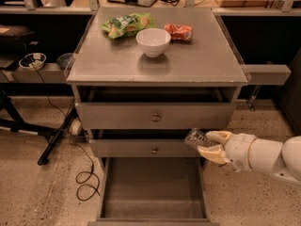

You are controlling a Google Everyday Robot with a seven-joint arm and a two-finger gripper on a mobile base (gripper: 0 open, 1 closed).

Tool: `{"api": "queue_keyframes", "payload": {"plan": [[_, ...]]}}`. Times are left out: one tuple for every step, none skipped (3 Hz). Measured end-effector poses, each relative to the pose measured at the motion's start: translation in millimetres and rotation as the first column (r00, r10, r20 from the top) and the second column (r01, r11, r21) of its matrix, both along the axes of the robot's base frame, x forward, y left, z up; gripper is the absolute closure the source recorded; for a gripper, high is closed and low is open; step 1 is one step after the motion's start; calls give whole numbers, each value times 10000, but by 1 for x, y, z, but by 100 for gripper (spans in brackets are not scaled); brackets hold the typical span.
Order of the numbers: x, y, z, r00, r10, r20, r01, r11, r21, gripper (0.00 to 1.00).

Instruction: Place water bottle into bottom drawer

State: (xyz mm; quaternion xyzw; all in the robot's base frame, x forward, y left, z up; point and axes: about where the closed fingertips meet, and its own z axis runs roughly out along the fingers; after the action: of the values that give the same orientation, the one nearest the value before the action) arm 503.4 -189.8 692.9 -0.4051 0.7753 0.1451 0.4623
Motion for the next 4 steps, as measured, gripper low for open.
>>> {"api": "queue_keyframes", "payload": {"plan": [[0, 1, -2, 10000, 13, 60, -13, 10000, 88, 100], [1, 3, -7, 9997, 42, 220, -49, 9995, 316, 100], [8, 8, -42, 9991, 113, 400, -145, 9965, 823, 100], [11, 14, -68, 9991, 285, 310, -321, 9917, 1242, 100]]}}
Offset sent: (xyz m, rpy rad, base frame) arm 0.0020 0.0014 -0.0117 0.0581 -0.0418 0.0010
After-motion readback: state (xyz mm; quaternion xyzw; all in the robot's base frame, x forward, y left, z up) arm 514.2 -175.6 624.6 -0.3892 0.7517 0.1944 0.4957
